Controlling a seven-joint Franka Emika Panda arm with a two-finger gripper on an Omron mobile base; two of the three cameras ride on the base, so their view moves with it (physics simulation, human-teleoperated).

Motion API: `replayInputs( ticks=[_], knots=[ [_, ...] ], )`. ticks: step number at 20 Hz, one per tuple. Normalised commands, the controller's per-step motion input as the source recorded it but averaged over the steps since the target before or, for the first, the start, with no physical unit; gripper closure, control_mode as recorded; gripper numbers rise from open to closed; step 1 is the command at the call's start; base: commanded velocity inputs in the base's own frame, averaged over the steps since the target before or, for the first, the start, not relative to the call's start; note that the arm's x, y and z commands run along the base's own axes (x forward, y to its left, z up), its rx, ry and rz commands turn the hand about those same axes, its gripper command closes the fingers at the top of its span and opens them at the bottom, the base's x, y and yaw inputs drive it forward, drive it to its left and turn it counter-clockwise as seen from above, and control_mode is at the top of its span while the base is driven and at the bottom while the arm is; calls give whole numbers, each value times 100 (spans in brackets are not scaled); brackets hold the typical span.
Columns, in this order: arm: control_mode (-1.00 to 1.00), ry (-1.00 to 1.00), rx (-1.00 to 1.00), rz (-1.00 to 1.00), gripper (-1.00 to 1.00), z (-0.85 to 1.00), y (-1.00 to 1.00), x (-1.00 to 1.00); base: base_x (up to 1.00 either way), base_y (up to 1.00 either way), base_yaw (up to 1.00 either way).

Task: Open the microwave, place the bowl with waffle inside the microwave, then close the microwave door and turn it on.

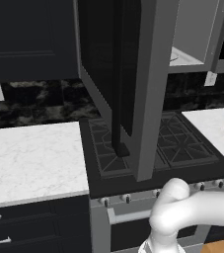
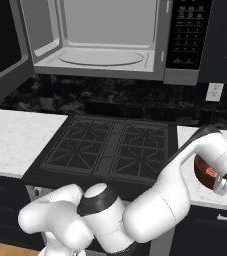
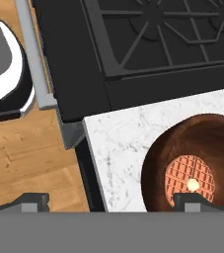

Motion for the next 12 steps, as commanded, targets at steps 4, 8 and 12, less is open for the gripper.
replayInputs(
  ticks=[4,8,12],
  knots=[
    [-100,-1,0,3,-100,-57,0,15,0,0,0],
    [-100,-11,-1,0,-100,-44,0,22,0,0,0],
    [-100,-13,0,0,-100,-31,0,45,0,0,0]
  ],
)
